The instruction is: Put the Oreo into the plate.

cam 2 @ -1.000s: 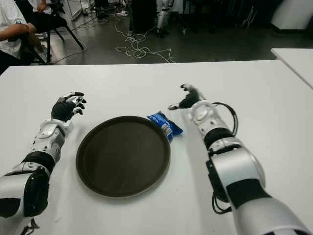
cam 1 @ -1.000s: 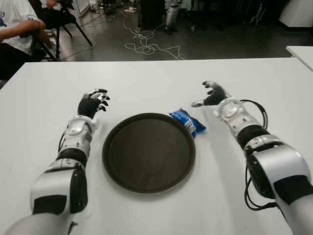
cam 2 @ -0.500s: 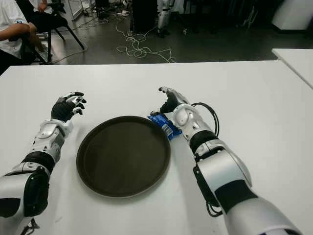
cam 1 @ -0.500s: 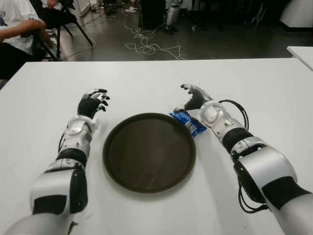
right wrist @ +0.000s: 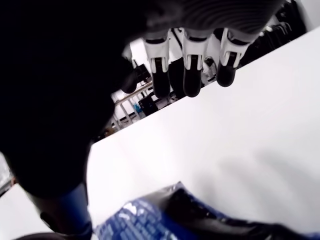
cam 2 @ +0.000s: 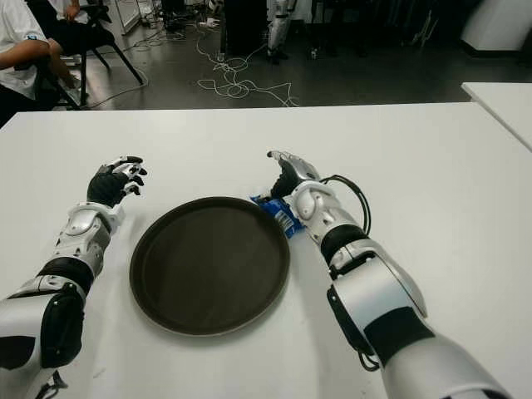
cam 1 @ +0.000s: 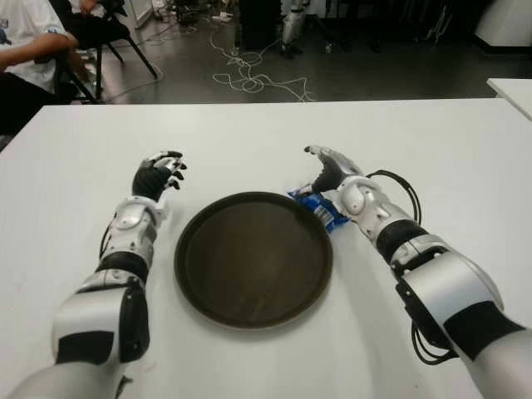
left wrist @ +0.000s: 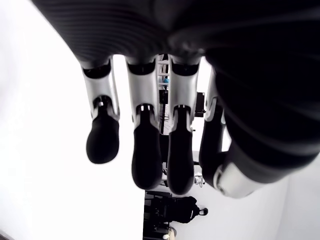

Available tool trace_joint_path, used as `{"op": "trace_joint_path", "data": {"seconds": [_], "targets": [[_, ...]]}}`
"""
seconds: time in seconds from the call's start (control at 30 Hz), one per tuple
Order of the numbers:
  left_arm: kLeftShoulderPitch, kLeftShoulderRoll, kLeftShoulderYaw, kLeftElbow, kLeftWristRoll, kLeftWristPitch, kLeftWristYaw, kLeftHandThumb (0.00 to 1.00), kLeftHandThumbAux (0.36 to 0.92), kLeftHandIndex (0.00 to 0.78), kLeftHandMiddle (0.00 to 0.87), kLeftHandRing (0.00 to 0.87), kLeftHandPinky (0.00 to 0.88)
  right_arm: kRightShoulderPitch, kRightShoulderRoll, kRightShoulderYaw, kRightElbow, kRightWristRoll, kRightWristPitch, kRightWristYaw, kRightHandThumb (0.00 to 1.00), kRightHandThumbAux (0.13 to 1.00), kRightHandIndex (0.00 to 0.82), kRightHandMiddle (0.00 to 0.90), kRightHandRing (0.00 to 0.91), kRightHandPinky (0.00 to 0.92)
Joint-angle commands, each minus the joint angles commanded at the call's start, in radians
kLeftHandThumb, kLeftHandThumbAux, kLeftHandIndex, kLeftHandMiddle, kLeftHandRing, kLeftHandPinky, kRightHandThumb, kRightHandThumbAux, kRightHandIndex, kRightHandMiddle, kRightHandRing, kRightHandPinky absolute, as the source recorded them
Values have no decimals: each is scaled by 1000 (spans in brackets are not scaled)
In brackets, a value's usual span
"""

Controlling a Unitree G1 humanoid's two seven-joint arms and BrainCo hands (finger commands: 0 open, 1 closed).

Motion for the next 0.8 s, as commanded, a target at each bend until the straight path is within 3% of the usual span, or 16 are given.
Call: {"op": "trace_joint_path", "data": {"seconds": [0.53, 0.8], "targets": [[1, 0, -3, -1, 3, -5, -3, 696, 718, 424, 577, 624, 677, 15, 7, 17, 1, -10, -8, -24, 0, 860, 121, 128, 130, 147], [3, 0, -6, -4, 6, -11, -1, 696, 718, 424, 579, 621, 675, 15, 7, 30, 4, -21, 9, -27, 0, 844, 100, 109, 104, 110]]}}
